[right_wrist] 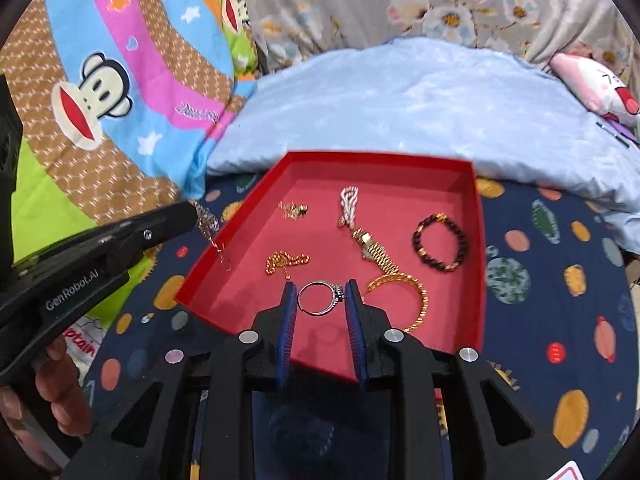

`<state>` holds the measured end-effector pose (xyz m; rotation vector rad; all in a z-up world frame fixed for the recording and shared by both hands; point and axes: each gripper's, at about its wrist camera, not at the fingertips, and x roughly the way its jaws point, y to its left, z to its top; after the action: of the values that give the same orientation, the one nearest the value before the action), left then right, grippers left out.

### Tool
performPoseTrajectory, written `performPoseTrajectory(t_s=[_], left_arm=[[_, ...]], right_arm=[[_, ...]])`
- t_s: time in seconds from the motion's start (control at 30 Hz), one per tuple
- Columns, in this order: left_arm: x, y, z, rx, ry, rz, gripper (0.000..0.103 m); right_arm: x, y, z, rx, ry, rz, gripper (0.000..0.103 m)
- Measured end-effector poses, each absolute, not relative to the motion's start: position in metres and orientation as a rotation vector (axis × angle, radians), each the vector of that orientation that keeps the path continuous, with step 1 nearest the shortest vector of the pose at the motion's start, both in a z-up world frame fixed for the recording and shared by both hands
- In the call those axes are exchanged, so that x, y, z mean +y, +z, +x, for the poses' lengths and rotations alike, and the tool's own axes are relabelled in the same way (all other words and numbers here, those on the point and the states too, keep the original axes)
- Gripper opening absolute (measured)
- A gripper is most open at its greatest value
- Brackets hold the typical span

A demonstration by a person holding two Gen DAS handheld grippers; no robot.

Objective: Organize jewelry
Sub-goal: 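Carry the ring and charm into the red tray and open both tools, then move both tools back to the gold hoop earrings on the cover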

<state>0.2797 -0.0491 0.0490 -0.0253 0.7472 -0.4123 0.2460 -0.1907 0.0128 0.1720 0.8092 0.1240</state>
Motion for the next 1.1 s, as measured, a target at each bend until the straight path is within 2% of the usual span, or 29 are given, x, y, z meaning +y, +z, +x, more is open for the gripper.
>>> performPoseTrajectory(t_s=[0.17, 0.23, 0.27, 0.3, 0.37, 0.7, 1.1], left_arm=[[-0.047, 0.034, 0.297, 0.784, -0.411, -0.044, 0.000], [-0.045, 0.034, 0.298, 0.776, -0.404, -0.046, 0.002], [-0.043, 0.035, 0.299, 0.770, -0.396, -0.047, 0.010], [-0.041, 0.036, 0.299, 0.764, -0.390, -0.051, 0.024], [-0.035, 0.042, 0.295, 0.742, -0.372, -0.060, 0.035], [-0.002, 0.060, 0.243, 0.723, -0.339, -0.047, 0.041], [0.026, 0.021, 0.144, 0.839, -0.308, -0.031, 0.046]], right_arm=[[-0.185, -0.002, 0.260, 0.819, 0.124, 0.164, 0.025], [-0.184, 0.000, 0.262, 0.812, 0.120, 0.166, 0.031], [-0.185, 0.002, 0.263, 0.804, 0.119, 0.169, 0.033], [-0.186, 0.006, 0.261, 0.790, 0.115, 0.173, 0.035], [-0.189, 0.013, 0.256, 0.769, 0.107, 0.186, 0.038], [-0.199, 0.048, 0.179, 0.699, 0.078, 0.185, 0.041], [-0.187, 0.020, 0.065, 0.770, 0.022, 0.153, 0.041]])
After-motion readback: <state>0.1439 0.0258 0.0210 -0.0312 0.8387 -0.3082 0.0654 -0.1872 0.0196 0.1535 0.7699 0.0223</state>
